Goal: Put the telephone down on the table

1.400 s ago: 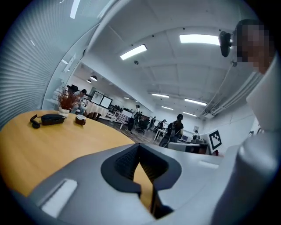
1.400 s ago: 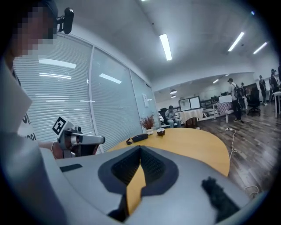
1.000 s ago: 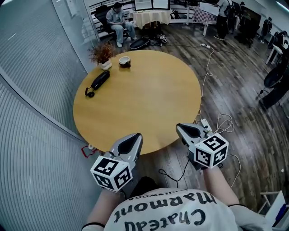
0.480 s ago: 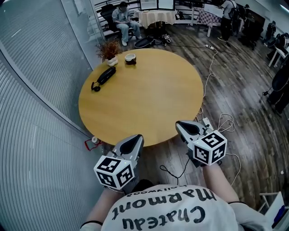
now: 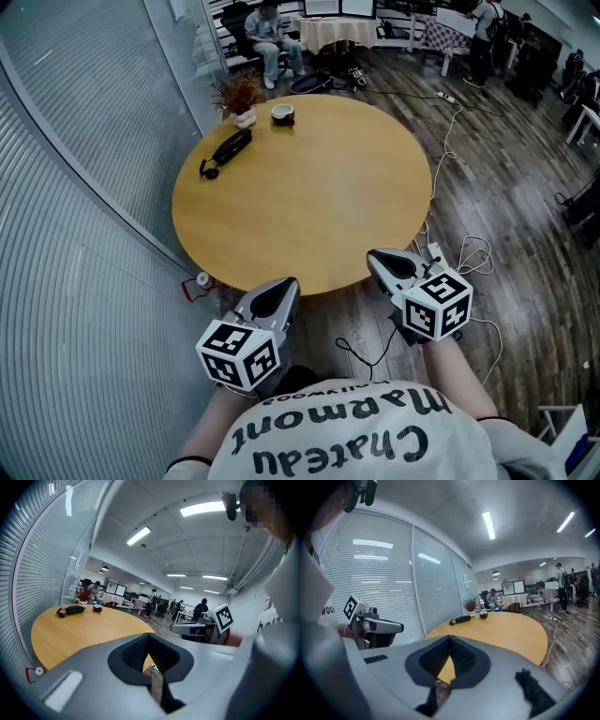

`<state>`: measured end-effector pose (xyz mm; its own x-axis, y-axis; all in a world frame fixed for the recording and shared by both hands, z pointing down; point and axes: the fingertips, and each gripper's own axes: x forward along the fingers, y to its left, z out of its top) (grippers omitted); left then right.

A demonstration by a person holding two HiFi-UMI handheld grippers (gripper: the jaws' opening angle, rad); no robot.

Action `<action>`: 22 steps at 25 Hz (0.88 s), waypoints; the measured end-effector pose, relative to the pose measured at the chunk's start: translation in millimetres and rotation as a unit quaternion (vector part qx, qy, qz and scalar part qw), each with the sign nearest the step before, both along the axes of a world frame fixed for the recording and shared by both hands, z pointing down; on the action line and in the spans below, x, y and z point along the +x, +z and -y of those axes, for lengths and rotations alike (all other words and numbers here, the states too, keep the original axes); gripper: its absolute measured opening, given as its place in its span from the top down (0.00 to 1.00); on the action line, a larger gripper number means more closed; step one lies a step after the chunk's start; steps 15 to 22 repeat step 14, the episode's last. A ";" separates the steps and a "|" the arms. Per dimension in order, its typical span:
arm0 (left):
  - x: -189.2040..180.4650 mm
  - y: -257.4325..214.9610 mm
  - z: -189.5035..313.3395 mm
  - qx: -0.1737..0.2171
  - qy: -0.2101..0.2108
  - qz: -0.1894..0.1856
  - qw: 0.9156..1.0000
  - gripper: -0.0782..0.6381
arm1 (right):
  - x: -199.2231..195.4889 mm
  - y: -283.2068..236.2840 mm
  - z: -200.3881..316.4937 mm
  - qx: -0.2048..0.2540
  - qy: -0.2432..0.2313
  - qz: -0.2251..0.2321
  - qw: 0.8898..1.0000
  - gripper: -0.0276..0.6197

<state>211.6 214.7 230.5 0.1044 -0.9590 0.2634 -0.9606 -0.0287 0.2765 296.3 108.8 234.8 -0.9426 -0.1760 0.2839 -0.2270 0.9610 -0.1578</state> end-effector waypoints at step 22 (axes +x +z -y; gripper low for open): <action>-7.3 8.0 -0.2 0.005 -0.010 -0.009 1.000 0.88 | -3.3 10.3 -3.6 0.001 -0.007 -0.005 1.000 0.94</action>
